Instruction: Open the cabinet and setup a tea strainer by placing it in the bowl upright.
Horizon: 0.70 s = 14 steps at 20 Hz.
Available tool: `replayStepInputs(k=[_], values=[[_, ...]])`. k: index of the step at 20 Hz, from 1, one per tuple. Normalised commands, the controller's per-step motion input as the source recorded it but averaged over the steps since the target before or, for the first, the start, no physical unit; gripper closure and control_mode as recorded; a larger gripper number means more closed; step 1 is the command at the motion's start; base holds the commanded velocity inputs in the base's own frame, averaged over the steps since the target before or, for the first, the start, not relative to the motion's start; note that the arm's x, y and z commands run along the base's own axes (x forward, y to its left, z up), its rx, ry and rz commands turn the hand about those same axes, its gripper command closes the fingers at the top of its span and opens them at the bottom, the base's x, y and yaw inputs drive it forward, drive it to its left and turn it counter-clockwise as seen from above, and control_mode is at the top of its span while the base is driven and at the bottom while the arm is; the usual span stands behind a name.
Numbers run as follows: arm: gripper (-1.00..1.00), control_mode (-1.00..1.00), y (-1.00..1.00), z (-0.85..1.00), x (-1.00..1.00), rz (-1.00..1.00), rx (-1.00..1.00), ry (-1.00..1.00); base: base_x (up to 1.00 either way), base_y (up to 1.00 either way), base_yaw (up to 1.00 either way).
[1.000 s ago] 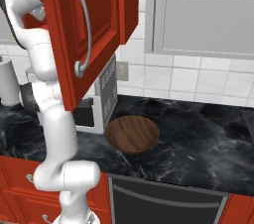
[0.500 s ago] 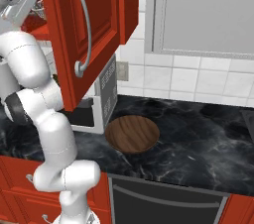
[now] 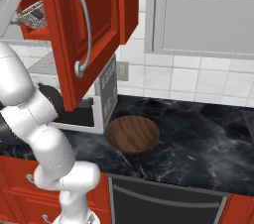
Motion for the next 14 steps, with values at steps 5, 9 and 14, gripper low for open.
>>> replayStepInputs(k=[5, 9, 14], values=[[1.00, -1.00, -0.48, -0.29, -0.95, -0.11, -0.23, 0.08, 0.00, 0.00, 0.00], [1.00, -1.00, -0.36, -0.42, -0.98, -0.14, -0.20, 0.15, 0.00, 0.00, 0.00], [1.00, -1.00, -0.57, -0.40, -0.86, -0.22, -0.07, 0.15, 0.00, 0.00, 0.00]])
